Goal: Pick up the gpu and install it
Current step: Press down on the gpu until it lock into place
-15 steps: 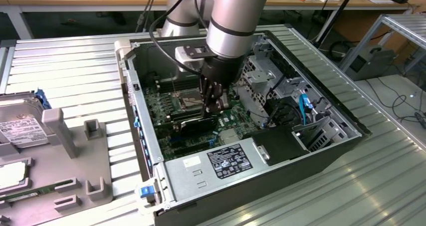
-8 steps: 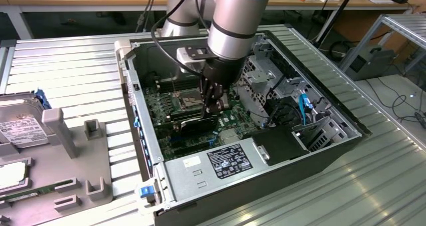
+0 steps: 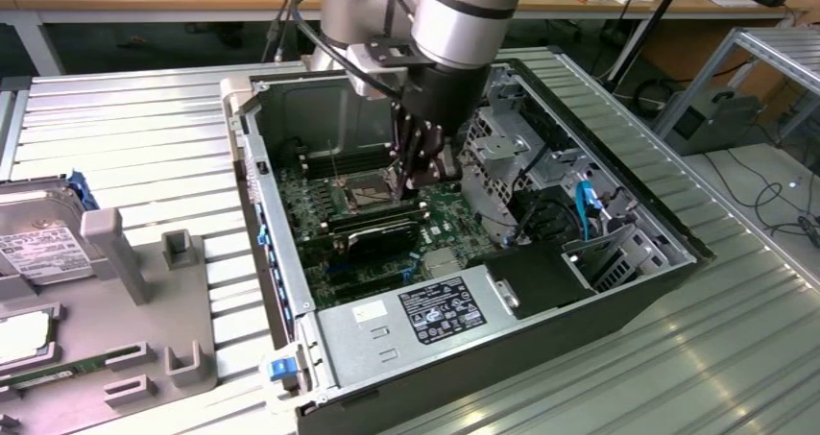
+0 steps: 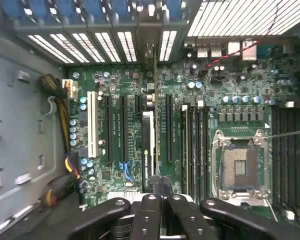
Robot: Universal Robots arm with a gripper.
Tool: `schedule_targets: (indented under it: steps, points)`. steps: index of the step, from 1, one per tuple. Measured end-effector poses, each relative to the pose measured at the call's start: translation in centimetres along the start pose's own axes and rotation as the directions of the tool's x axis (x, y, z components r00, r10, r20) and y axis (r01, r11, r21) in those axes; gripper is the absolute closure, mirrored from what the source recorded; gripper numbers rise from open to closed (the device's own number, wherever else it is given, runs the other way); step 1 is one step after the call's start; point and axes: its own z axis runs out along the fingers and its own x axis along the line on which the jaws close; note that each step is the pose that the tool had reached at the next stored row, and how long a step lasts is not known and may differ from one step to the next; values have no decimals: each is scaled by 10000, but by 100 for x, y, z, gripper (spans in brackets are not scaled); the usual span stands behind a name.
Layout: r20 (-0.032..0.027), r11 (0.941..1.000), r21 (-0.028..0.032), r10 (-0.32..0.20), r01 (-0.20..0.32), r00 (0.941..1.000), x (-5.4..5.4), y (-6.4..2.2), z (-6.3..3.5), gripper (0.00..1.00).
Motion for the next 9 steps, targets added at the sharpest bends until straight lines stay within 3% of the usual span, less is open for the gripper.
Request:
schedule_targets:
  steps: [2,9]
  points:
    - [-1,10000,-1,-1,1,10000,1,6,-113,89]
    - [1,10000,0,-2,2,10000,2,6,-116,89]
